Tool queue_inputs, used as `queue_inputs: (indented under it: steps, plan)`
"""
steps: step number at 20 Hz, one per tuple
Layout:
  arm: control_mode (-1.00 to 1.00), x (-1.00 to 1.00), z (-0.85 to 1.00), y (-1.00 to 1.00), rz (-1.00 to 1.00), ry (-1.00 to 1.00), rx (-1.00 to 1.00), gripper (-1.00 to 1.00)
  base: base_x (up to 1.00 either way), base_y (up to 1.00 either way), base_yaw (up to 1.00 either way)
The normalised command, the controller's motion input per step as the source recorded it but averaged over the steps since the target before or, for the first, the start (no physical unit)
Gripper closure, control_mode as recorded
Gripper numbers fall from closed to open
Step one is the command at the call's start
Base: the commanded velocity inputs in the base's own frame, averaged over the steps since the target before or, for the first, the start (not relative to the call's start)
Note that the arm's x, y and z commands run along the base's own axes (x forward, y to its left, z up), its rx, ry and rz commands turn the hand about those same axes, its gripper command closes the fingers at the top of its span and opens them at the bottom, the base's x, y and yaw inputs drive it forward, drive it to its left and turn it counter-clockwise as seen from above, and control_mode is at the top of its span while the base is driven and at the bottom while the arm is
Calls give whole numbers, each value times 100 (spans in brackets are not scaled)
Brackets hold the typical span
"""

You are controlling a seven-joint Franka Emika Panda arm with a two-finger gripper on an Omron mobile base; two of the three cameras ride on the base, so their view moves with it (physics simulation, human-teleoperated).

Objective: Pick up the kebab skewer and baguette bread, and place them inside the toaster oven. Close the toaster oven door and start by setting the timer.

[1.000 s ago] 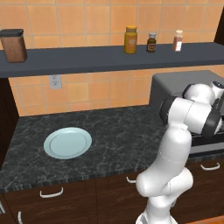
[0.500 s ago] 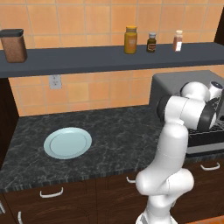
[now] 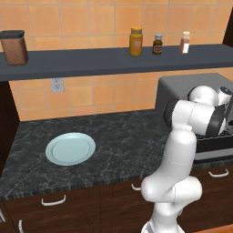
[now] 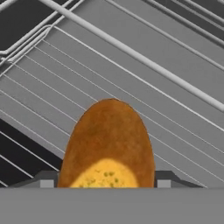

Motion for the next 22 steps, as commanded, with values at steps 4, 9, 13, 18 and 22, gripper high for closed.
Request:
queue_inputs:
  steps: [4, 9, 13, 18, 22]
  plan:
    - [-100, 7, 0, -11, 0, 0, 0, -100, 0, 0, 0]
    - [-100, 2, 11, 0, 0, 0, 1, -100, 0, 0, 0]
    - [-100, -35, 62, -1, -4, 0, 2, -100, 0, 0, 0]
    - [-100, -54, 39, -6, -30, 13, 0, -100, 0, 0, 0]
    - [-100, -92, 4, 4, -53, 16, 1, -100, 0, 0, 0]
